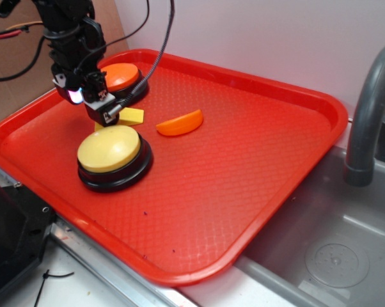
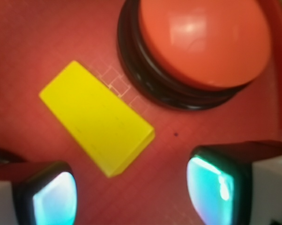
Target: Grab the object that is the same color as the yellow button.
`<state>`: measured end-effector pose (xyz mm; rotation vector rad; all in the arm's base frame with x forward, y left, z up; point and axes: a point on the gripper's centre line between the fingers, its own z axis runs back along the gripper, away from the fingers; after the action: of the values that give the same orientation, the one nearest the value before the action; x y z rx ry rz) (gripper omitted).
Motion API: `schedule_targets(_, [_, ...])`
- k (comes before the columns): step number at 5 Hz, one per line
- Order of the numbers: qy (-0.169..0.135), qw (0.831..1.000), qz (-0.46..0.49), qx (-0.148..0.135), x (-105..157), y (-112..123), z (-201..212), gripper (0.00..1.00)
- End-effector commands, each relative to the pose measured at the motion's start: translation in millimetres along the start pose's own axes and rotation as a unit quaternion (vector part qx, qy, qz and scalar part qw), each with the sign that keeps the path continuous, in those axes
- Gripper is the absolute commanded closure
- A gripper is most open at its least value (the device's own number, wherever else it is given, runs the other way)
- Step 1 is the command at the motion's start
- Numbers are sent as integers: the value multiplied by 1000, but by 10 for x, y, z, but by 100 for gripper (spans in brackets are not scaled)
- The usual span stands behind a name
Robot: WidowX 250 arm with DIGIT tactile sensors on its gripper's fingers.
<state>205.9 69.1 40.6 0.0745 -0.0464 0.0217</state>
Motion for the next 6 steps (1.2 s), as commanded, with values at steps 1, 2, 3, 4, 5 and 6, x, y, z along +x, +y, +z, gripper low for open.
schedule_targets(1, [-21,999,-29,-36,160,16,-116,0])
schedule_targets(2, [-15,997,-58,-42,214,-6,-235,0])
schedule_targets(3, [-16,996,-70,-54,254,-49,-308,0])
schedule_targets(4, [-12,996,-76,-50,259,-104,-353,79])
schedule_targets(5, [-14,996,-72,-60,242,-120,-346,100])
schedule_targets(6, [3,997,-49,-63,227,-133,-293,100])
